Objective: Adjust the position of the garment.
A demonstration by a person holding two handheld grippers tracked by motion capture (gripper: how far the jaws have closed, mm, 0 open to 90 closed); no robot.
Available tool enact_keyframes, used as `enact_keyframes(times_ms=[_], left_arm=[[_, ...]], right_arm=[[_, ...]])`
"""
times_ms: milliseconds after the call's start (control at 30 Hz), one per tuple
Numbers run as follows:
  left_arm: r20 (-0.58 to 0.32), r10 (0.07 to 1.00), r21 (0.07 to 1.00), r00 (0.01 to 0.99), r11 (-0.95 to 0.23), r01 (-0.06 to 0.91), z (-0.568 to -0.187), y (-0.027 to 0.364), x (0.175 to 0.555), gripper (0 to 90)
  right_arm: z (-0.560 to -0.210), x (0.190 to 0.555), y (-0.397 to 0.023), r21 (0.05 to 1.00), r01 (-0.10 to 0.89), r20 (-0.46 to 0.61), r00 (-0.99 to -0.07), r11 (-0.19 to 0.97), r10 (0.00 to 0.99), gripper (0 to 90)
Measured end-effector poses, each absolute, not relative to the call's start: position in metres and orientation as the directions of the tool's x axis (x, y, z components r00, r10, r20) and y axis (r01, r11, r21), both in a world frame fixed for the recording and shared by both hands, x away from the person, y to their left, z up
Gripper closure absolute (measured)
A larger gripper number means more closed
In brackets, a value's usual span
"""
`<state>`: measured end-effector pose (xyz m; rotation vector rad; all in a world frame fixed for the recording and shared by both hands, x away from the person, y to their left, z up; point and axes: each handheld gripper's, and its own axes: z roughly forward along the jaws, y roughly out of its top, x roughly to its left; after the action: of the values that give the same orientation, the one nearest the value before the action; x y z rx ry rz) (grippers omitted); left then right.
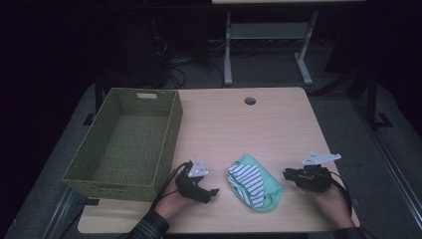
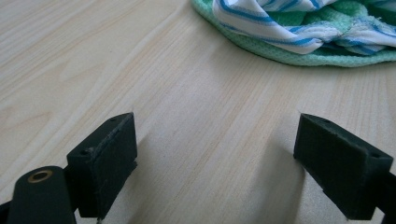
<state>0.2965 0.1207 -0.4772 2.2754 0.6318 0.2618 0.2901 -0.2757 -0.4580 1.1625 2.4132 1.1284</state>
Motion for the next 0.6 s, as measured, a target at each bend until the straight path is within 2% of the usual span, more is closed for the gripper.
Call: enact_keyframes(times_ms=[100,233,367,500,600], left_arm=[[-0.002,0.514,0.714,0.858,-0.6,0.362,-0.477,0.121,0.297,12.4],[-0.002,0.515,0.714,0.857,-0.6,0.361,-0.477,0.121,0.297,12.3],[-0.002,0.515,0.714,0.857,-0.6,0.362,-0.477,0.121,0.296,12.3],[-0.001,0.52,0.716,0.854,-0.596,0.364,-0.477,0.119,0.296,12.2],[-0.001,0.522,0.716,0.853,-0.595,0.365,-0.477,0.119,0.296,12.2]], right_arm=[[-0.462,0.295,-0.285,0.726,0.58,0.096,-0.619,0.37,0.78,67.8],[-0.469,0.301,-0.294,0.717,0.603,0.065,-0.557,0.349,0.828,50.5],[-0.472,0.304,-0.303,0.727,0.602,0.041,-0.517,0.329,0.855,37.5],[-0.479,0.306,-0.308,0.724,0.624,0.055,-0.479,0.295,0.876,28.2],[-0.48,0.306,-0.307,0.725,0.618,0.037,-0.473,0.302,0.88,24.7]])
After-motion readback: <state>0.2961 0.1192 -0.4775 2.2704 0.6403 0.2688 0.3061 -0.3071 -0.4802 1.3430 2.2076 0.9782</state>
